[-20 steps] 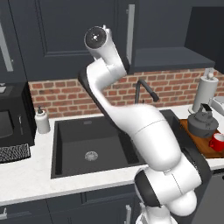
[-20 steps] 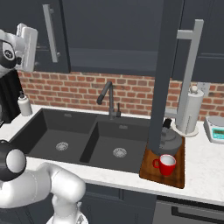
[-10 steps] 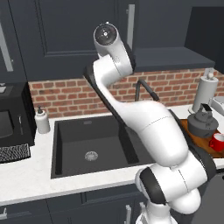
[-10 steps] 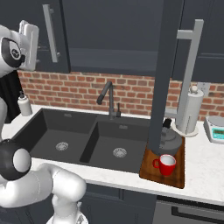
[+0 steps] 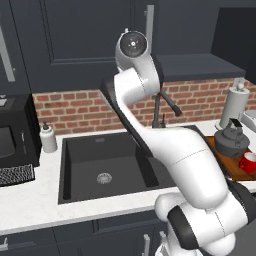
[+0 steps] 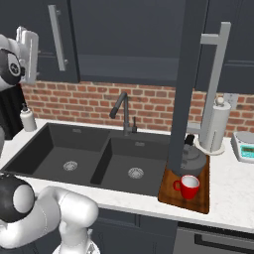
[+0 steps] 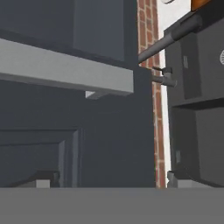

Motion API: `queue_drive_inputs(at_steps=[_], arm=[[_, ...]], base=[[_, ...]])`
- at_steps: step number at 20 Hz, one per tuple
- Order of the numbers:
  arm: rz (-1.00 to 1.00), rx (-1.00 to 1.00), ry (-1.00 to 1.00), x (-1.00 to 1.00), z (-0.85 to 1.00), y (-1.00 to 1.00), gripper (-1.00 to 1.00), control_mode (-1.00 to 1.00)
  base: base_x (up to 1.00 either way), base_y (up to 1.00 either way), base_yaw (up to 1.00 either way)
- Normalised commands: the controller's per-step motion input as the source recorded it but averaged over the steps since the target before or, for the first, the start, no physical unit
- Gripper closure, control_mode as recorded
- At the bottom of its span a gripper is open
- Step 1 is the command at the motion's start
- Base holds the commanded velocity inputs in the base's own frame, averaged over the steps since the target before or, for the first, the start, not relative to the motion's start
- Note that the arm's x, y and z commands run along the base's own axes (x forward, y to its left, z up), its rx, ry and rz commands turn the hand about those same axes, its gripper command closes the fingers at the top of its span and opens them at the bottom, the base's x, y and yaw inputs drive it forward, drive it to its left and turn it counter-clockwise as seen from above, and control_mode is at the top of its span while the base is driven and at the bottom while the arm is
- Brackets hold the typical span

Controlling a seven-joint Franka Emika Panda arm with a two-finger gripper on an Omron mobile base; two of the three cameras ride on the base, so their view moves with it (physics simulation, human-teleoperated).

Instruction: Pick the kettle from the counter and place it on the tray. Then pick the mug from the cabinet and place it on the tray. Then close the cabinet doors.

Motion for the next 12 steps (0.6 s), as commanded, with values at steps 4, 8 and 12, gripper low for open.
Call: queue_drive_inputs(at_steps=[4, 8, 12], arm=[[0.13, 0.0, 0.0, -0.56, 0.17, 0.0, -1.0, -1.0], [0.11, -0.04, 0.0, -0.65, 0.21, 0.0, -1.0, -1.0], [0.1, -0.08, 0.0, -0.71, 0.15, -0.03, -1.0, -1.0]], base=[[0.0, 0.0, 0.0], [0.0, 0.0, 0.0], [0.0, 0.0, 0.0]])
